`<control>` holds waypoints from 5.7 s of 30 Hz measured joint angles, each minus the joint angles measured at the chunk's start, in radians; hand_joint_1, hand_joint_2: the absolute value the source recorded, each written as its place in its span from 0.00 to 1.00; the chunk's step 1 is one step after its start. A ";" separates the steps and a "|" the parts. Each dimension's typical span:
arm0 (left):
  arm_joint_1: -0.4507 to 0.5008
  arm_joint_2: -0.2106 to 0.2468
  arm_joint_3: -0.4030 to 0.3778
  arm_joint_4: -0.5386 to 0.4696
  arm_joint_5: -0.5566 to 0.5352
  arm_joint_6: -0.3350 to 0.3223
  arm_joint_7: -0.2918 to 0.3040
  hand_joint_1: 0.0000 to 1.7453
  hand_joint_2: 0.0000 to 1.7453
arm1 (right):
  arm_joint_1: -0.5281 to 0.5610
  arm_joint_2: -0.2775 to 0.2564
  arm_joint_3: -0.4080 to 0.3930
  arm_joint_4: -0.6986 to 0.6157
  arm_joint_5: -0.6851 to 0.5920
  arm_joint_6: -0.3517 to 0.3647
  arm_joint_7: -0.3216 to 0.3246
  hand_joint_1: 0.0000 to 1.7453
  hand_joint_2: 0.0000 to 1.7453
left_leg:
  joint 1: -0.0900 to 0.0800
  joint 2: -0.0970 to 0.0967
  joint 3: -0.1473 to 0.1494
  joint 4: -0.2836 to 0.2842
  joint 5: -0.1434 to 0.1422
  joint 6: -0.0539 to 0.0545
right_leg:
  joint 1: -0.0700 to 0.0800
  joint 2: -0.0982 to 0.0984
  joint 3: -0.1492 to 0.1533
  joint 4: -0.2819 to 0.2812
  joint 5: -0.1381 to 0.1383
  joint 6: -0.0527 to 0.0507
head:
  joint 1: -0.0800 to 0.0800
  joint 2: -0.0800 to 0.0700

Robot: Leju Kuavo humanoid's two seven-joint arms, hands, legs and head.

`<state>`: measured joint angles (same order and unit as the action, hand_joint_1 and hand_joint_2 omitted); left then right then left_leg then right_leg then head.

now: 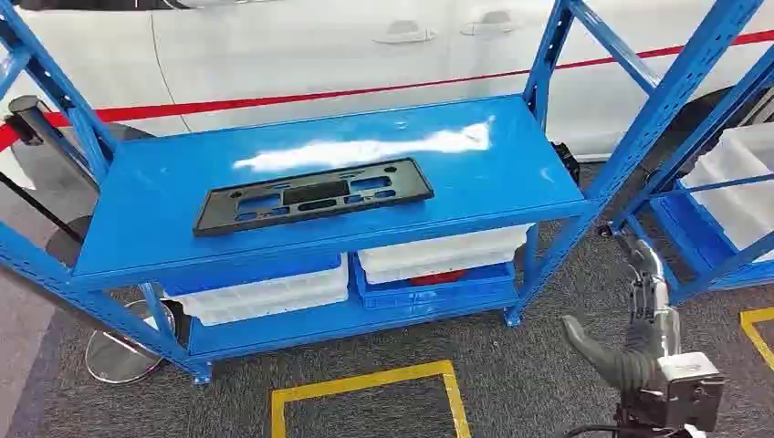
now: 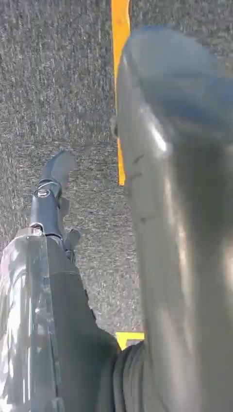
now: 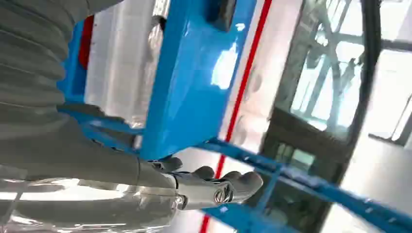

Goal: Take the parts from the cabinet and place them on the table.

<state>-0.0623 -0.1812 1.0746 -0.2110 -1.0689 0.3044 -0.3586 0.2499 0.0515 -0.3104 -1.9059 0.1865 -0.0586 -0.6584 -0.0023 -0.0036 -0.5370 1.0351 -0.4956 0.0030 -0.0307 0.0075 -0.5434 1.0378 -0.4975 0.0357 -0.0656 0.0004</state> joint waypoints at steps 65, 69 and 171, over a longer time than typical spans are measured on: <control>-0.015 -0.039 -0.052 0.025 -0.113 0.078 0.207 0.00 0.00 | -0.468 0.191 0.819 0.678 1.327 -0.632 0.230 0.00 1.00 | 0.024 0.000 -0.124 0.129 0.033 -0.036 | 0.017 -0.008 0.009 -0.036 0.017 -0.050 | 0.001 0.000; -0.020 -0.039 -0.052 0.027 -0.114 0.084 0.211 0.00 0.00 | -0.497 0.190 0.863 0.751 1.341 -0.634 0.261 0.00 1.00 | 0.015 -0.002 -0.056 -0.017 0.061 -0.011 | 0.021 -0.007 0.018 -0.035 0.002 -0.025 | 0.002 0.000; -0.009 -0.016 -0.006 0.034 -0.071 0.108 0.239 0.00 1.00 | -0.693 0.057 0.786 0.286 -0.074 -0.443 0.192 1.00 1.00 | 0.014 -0.005 -0.027 -0.028 0.050 0.028 | 0.024 -0.002 -0.191 0.267 -0.056 -0.006 | 0.002 0.000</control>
<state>-0.0718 -0.1976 1.0681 -0.1774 -1.1402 0.4128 -0.1194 -0.4427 0.1087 0.4753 -1.6198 0.1121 -0.5020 -0.4662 0.0117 -0.0086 -0.5644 1.0073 -0.4458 0.0315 -0.0068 0.0057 -0.7347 1.3045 -0.5532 0.0299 -0.0633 0.0004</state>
